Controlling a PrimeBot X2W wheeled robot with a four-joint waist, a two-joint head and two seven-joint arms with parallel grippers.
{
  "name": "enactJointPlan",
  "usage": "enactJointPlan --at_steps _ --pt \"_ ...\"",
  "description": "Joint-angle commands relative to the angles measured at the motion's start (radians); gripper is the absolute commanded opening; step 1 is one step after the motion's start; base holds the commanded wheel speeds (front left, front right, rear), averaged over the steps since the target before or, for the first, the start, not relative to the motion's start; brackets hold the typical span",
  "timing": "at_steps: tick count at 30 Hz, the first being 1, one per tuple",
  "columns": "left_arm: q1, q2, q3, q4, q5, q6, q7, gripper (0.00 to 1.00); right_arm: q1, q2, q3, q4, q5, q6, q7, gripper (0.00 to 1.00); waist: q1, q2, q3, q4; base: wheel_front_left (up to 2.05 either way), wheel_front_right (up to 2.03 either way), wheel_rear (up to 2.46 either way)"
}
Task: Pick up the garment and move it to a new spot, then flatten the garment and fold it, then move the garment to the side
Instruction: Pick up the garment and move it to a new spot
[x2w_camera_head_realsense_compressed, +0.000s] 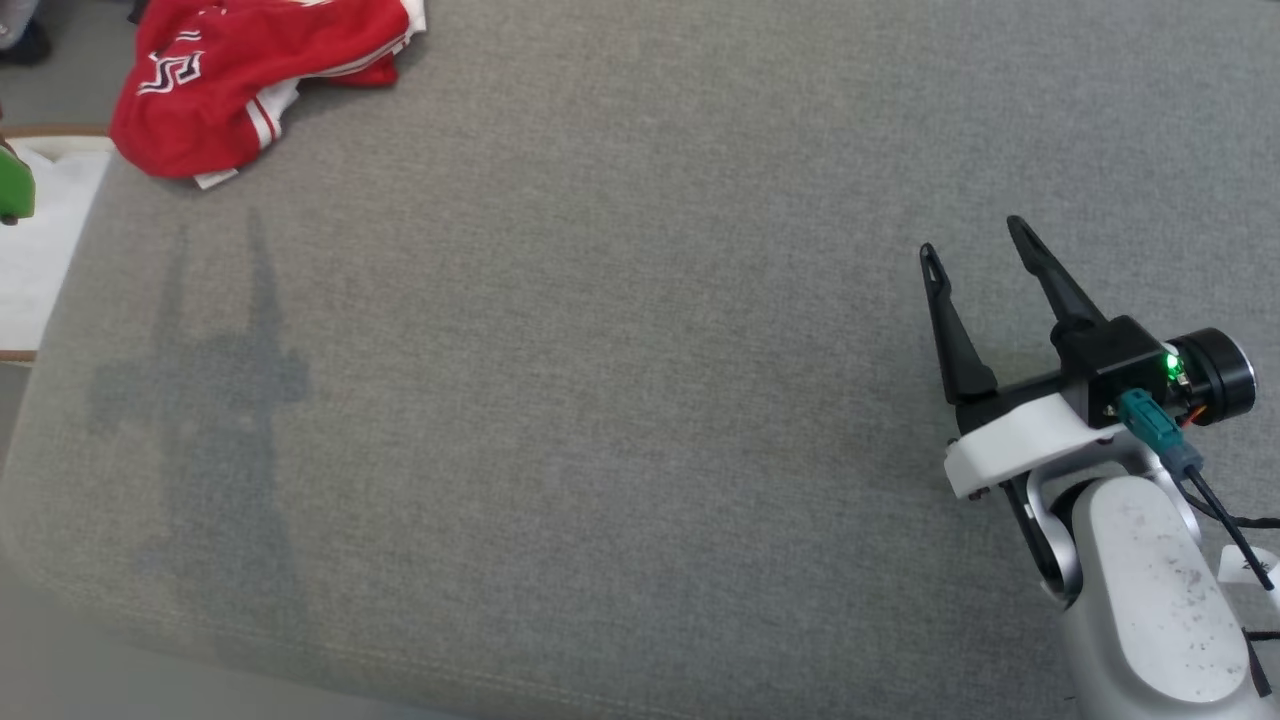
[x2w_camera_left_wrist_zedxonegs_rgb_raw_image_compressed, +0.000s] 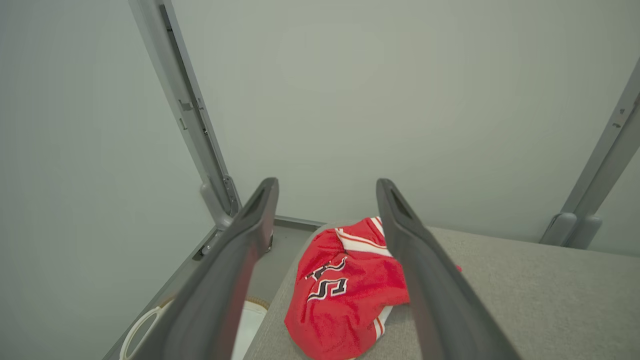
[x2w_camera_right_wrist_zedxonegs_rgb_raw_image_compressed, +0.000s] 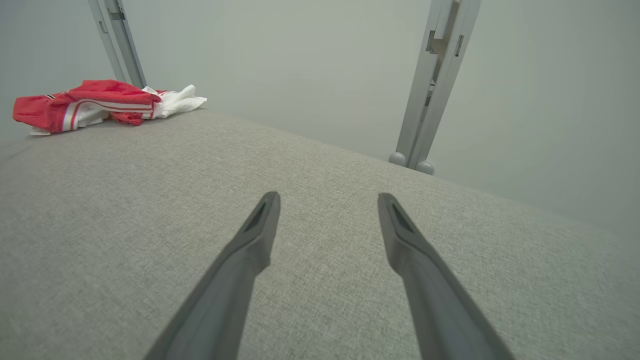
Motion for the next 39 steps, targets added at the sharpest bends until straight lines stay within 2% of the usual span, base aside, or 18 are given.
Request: enactJointPlan --at_steps 1,9,13,20,27,28,30,39 --pt "-0.025 0.003 -0.027 0.033 -0.017 -0.003 0.016 1.00 -0.017 -0.004 0.000 -0.021 -0.014 -0.001 0.010 1.00 0.0000 -0.0001 0.114 -0.078 0.00 0.00 0.00" --pt "-0.080 0.009 -0.200 0.164 -0.098 -0.003 0.084 1.00 -0.036 -0.004 -0.002 -0.114 -0.053 -0.001 0.050 1.00 0.0000 -0.0001 0.218 -0.096 0.00 0.00 0.00" --pt "-0.113 0.023 -0.261 0.214 -0.117 -0.001 0.069 1.00 -0.037 -0.004 0.003 -0.144 -0.060 -0.001 0.062 1.00 0.0000 -0.0001 0.255 -0.105 0.00 0.00 0.00" --pt "-0.203 0.062 -0.328 0.318 -0.075 -0.001 0.024 1.00 -0.028 -0.005 -0.002 -0.173 -0.071 -0.001 0.074 1.00 0.0000 -0.0001 0.305 -0.129 0.00 0.00 0.00" --pt "-0.272 0.056 -0.359 0.405 -0.071 -0.001 -0.012 1.00 -0.020 -0.007 -0.013 -0.175 -0.070 -0.001 0.075 1.00 0.0000 -0.0001 0.332 -0.142 0.00 0.00 0.00" --pt "-0.280 0.051 -0.357 0.416 -0.075 -0.001 -0.025 0.58 -0.019 -0.007 -0.015 -0.174 -0.070 -0.001 0.074 1.00 0.0000 -0.0001 0.332 -0.142 0.00 0.00 0.00" --pt "-0.293 0.043 -0.353 0.432 -0.083 -0.001 -0.053 0.00 -0.019 -0.007 -0.018 -0.167 -0.068 -0.001 0.072 1.00 0.0000 -0.0001 0.330 -0.142 0.00 0.00 0.00" --pt "-0.320 0.050 -0.345 0.450 -0.129 -0.001 -0.153 0.00 -0.021 -0.005 -0.015 -0.127 -0.045 -0.001 0.047 1.00 0.0000 -0.0001 0.276 -0.135 0.00 0.00 0.00"
